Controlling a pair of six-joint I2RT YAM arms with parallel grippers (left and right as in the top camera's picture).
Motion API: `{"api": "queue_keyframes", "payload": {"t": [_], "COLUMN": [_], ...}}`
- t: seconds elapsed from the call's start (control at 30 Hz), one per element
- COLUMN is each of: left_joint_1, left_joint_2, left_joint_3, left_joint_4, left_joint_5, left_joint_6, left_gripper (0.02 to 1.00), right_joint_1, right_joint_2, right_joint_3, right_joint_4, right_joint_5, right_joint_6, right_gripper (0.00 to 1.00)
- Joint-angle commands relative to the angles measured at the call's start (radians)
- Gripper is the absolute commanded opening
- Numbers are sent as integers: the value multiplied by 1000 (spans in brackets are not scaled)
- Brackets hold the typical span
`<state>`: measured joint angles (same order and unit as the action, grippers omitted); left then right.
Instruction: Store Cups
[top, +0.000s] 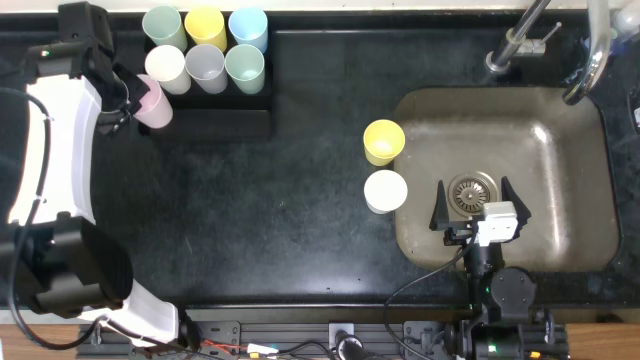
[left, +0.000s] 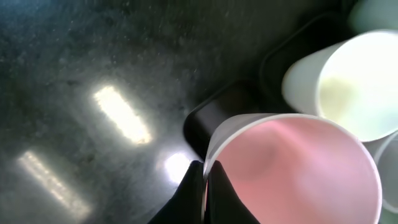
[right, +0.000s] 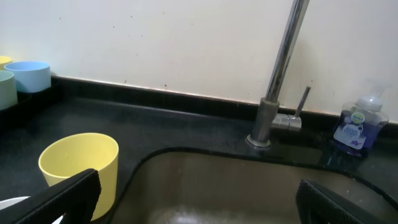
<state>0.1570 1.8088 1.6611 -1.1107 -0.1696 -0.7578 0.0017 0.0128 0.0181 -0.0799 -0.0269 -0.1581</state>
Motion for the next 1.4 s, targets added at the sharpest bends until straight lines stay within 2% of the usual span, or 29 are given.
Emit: {"api": "queue_keyframes", "payload": {"t": [0.03,1.2,1.4], "left_joint_1": [0,-4,-10], "left_joint_2": [32,144,151], "left_joint_3": [9,7,-18], "left_joint_4": [34,74,89], "left_joint_5": [2,-8,-15], "left_joint_6": [-37,-90,-153], "left_gripper": [36,36,36], "right_joint_1": [-1,-1,-1], "right_joint_2": [-9,-9,-9], "right_joint_3": [-14,-14,-14], "right_joint_4": [4,4,4], "right_joint_5": [-4,-4,-4], "right_joint_6": [-3,-3,-3], "right_gripper": [998,996,998]}}
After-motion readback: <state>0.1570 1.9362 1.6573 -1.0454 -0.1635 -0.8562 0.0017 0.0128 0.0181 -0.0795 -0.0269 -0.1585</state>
